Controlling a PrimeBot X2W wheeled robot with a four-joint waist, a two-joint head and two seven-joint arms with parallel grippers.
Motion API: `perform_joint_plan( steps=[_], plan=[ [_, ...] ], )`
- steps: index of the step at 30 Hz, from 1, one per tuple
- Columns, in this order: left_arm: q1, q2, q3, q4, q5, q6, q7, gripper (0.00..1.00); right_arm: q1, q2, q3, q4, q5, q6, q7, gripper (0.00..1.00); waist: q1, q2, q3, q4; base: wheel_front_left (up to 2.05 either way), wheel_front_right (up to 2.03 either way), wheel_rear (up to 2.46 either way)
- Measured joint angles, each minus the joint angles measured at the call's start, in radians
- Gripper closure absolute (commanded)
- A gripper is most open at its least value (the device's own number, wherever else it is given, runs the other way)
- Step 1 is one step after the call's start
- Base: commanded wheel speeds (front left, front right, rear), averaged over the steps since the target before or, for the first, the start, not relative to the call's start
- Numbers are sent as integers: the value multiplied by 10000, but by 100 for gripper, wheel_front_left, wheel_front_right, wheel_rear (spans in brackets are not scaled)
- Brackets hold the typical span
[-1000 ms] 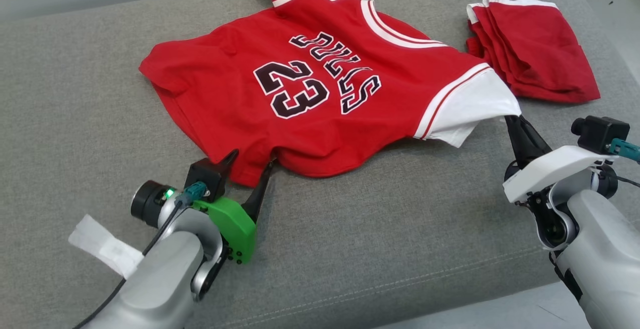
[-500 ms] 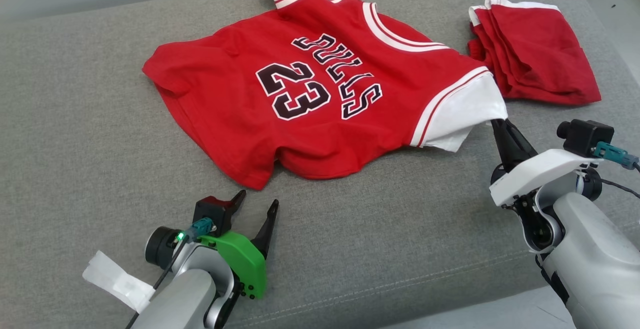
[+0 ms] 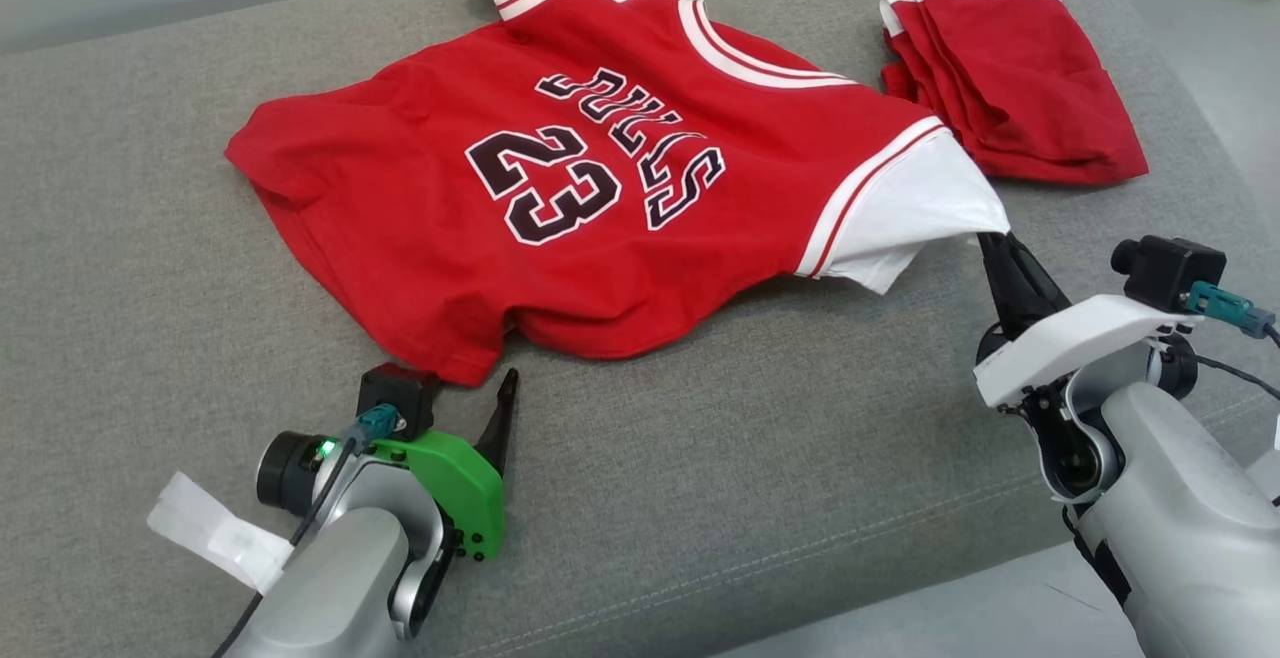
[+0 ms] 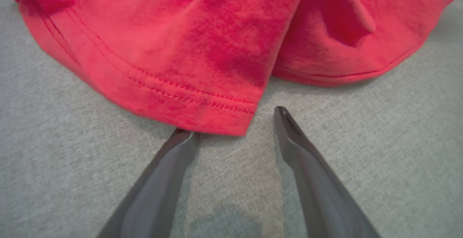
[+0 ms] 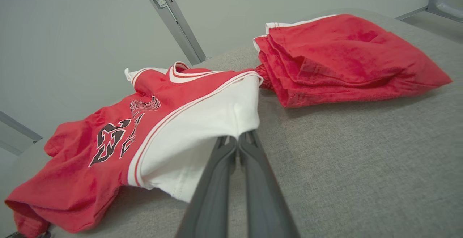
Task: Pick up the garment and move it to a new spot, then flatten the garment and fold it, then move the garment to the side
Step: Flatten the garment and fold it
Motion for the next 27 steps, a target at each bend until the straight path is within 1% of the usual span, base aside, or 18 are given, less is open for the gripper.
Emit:
perform_joint_plan(
  steps=[4,5,6,7,8,9,14,17,24,27],
  plan=[
    [-200,-8,-130,169,382,27,-2,0,1,19,-104,-10,-2,2,0,100,0,0,45,-43,0,0,0],
    [-240,-8,-161,182,510,29,-4,21,2,35,-125,-12,-4,2,0,100,0,0,53,-47,0,0,0],
    [-289,-8,-176,186,658,31,-42,58,3,48,-151,-15,-6,2,0,100,0,0,59,-47,0,0,0],
    [-356,-8,-196,184,782,33,-56,89,9,52,-211,-23,-12,2,0,100,0,0,64,-38,0,0,0],
    [-445,-8,-234,184,894,33,-56,89,12,40,-278,-27,-17,2,0,100,0,0,64,-18,0,0,0],
    [-531,-4,-288,188,1005,33,-58,100,12,33,-328,-29,-19,2,0,100,0,0,62,7,0,0,0],
    [-701,115,-167,-203,1588,119,-58,100,19,29,-477,-31,-52,4,0,100,0,0,6,151,0,0,0],
    [-737,280,-6,-520,1883,119,-59,100,53,29,-522,-31,-111,4,0,100,0,0,-63,250,0,0,0],
    [-732,744,650,-1390,1889,121,-86,100,206,25,-550,-29,-215,8,0,100,0,0,-321,463,0,0,0],
    [-726,1106,849,-1758,1891,117,-86,100,273,6,-554,-23,-219,36,0,100,0,0,-469,537,0,0,0]
  ],
)
